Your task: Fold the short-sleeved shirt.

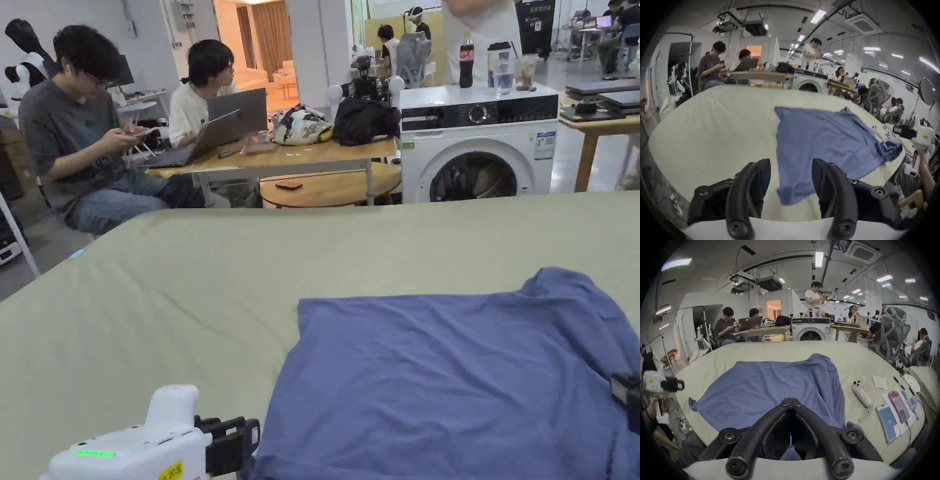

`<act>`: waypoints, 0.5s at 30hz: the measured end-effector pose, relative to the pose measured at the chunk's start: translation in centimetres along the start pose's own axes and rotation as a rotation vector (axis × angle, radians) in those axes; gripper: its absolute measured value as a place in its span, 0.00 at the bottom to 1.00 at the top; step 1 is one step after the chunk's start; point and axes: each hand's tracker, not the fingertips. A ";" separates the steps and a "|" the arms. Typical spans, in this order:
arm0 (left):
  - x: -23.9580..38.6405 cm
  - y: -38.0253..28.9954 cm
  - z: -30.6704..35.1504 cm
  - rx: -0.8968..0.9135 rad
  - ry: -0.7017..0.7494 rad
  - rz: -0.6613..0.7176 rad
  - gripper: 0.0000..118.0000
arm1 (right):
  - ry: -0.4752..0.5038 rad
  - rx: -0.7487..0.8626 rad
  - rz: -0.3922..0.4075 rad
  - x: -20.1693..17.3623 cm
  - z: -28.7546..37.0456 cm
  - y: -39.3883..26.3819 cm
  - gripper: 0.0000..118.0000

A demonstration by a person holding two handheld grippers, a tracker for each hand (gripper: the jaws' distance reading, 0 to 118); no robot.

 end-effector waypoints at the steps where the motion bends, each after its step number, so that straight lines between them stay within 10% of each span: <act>1: -0.3 -0.4 -0.6 -0.039 -0.004 0.009 0.43 | 0.003 -0.004 -0.013 -0.2 0.3 0.0 0.00; 6: -0.5 -1.8 -4.2 -0.156 -0.032 0.017 0.39 | -0.014 -0.027 -0.021 0.3 1.0 -0.7 0.00; 10: 0.2 -2.1 -6.1 -0.213 -0.050 0.011 0.03 | -0.050 -0.040 -0.013 1.4 2.3 -1.1 0.00; 15: 1.4 -2.1 -7.0 -0.248 0.004 -0.052 0.00 | -0.115 -0.059 -0.020 4.1 4.6 -1.8 0.00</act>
